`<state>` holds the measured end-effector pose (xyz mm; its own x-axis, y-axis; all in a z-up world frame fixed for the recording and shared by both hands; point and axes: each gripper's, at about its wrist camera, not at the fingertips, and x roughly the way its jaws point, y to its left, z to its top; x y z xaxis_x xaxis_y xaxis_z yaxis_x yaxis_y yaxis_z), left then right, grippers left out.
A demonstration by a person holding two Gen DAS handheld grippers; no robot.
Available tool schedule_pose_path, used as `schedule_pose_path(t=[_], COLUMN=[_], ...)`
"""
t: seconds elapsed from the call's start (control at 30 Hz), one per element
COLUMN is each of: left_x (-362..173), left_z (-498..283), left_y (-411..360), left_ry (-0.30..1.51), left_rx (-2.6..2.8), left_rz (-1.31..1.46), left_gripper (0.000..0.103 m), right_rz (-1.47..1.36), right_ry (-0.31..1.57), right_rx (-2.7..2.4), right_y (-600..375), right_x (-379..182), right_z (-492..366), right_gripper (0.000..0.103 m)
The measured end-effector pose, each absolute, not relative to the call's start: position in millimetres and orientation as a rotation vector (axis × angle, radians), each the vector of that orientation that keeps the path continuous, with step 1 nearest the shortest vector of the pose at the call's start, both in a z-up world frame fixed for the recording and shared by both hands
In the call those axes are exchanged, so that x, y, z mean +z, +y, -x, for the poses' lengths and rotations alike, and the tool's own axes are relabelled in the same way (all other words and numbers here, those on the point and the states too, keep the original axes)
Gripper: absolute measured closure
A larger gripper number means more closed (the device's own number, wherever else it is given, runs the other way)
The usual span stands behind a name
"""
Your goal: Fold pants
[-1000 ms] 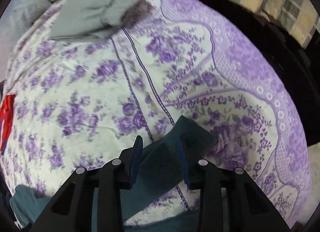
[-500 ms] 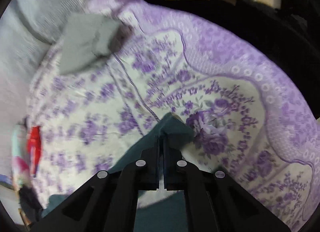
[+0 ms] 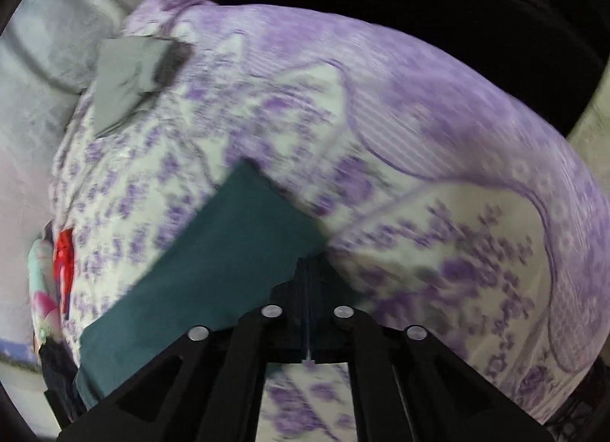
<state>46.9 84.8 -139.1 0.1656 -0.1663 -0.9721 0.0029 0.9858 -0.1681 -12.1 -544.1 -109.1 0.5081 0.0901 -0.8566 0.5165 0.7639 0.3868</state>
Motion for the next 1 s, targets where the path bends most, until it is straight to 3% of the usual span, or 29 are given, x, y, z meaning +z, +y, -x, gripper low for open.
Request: schedule_pose_path(t=[0.33, 0.37, 0.47, 0.87, 1.0], left_x=[-129, -127, -125, -116, -116], left_z=[-37, -35, -28, -4, -3], left_y=[109, 109, 111, 157, 174], left_ry=[1.384, 1.381, 1.374, 1.367, 1.351], left_rx=[-0.085, -0.087, -0.092, -0.004, 0.042], left_rz=[0.183, 0.180, 0.174, 0.310, 0.369], left_gripper=[0.030, 0.030, 0.029, 0.028, 0.028], right_rz=[-0.762, -0.796, -0.813, -0.906, -0.907], right_ry=[0.986, 1.007, 1.043, 1.087, 1.087], right_rx=[-0.102, -0.067, -0.037, -0.017, -0.013], right_y=[-521, -512, -492, -466, -458], right_x=[-101, -107, -116, -134, -135], right_z=[16, 13, 8, -17, -21], right_gripper=[0.097, 0.092, 0.061, 0.066, 0.078])
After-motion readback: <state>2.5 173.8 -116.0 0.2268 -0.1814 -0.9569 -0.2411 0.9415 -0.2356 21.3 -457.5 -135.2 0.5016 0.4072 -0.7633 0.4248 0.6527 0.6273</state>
